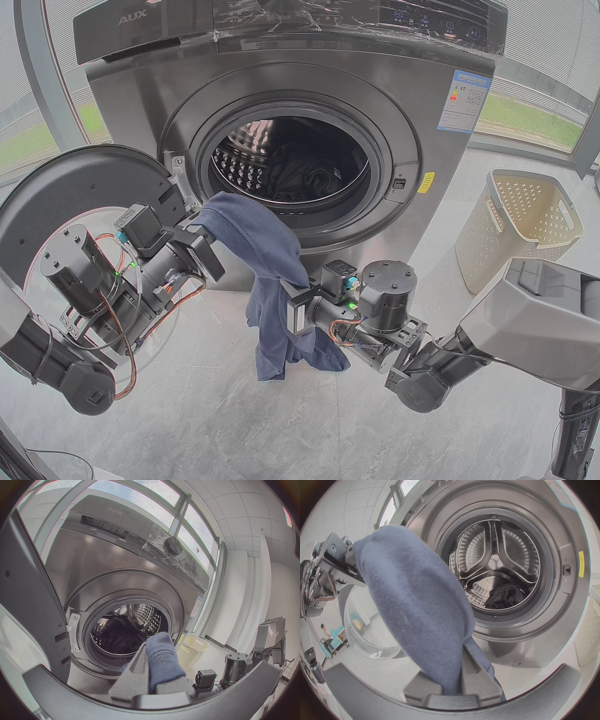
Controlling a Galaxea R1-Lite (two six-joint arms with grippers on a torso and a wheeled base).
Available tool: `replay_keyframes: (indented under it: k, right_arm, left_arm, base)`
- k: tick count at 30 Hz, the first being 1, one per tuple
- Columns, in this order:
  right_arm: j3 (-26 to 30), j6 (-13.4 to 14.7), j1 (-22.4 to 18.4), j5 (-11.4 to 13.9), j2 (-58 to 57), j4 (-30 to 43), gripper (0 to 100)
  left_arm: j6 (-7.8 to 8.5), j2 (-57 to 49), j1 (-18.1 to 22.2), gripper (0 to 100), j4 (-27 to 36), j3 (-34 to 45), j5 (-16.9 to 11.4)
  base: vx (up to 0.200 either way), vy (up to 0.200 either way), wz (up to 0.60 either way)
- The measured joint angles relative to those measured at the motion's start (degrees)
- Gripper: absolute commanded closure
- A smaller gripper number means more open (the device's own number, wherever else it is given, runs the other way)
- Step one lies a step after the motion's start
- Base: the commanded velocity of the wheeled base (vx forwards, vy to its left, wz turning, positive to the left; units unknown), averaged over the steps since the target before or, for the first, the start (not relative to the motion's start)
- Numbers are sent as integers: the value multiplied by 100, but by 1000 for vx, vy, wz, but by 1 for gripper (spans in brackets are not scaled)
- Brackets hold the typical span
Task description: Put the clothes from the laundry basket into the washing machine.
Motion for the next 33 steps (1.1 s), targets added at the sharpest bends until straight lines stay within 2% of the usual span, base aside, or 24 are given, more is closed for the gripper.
replay_keyframes:
  k: [10, 16, 25, 33]
  right_arm:
    - [57, -23, -354, 0, -52, -4, 0]
    - [59, -23, -339, -2, -9, 30, 0]
    - [61, -23, 102, 2, 16, 18, 0]
    - [155, -15, 612, 46, 24, -105, 0]
  left_arm:
    - [2, -12, -56, 100, 11, -43, 4]
    - [0, -22, -63, 100, 16, -87, 69]
    - [0, 10, -30, 100, 27, -199, 252]
    - [0, 44, 0, 100, 38, -262, 288]
  base:
    - [0, 0, 0]
    - [0, 0, 0]
    - [0, 0, 0]
    - [0, 0, 0]
